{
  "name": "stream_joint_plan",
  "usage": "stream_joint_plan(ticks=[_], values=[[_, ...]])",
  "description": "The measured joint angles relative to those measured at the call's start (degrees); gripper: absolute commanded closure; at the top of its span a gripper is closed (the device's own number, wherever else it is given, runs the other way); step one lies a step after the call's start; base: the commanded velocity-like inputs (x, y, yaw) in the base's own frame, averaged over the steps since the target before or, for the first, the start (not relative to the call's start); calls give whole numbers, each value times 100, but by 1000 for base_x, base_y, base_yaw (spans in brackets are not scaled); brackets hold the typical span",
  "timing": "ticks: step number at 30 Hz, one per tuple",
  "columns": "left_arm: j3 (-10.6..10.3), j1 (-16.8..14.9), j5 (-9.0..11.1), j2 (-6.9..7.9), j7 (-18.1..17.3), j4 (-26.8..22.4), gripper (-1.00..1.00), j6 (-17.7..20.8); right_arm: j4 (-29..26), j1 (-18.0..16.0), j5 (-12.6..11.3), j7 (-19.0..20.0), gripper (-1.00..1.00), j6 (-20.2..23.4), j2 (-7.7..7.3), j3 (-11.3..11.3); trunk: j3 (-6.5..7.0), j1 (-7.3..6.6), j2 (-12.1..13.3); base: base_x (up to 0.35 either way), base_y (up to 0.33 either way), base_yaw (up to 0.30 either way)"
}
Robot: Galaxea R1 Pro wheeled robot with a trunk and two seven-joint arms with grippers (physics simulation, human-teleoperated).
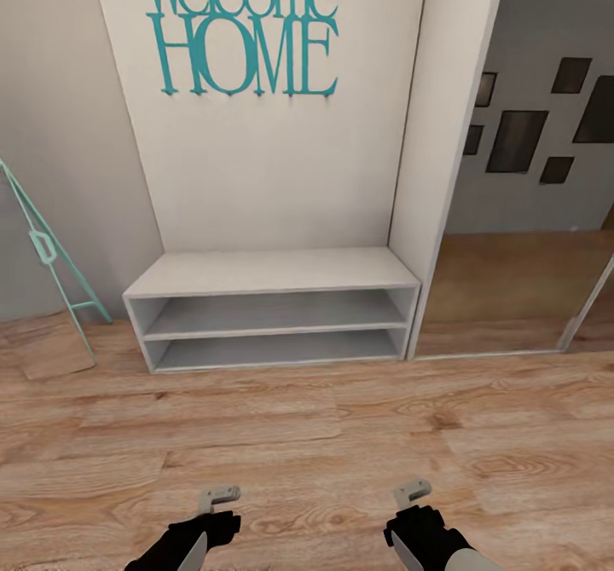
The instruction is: Pick up the two gym shoes and the two sandals from the corridor floor and place them onto the hallstand (shoe rack) in the corridor, making sure they are on the rack and not on the floor. Arrange them so the two gym shoes are next to each other and the two sandals are next to each other.
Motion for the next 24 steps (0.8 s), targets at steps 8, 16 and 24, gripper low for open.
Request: stream_joint_plan(ticks=[8,16,24], values=[[-1,0,-2,2,2,6,-100,-202,0,1,-1,0,-100,0,0,0,0,0,0,-28,191,50],[1,0,-1,3,1,7,-100,-248,-3,0,0,0,-100,0,0,0,0,0,0,-28,106,10],[-1,0,0,0,1,8,-100,-262,-5,1,-2,0,-100,0,0,0,0,0,0,-106,166,1]])
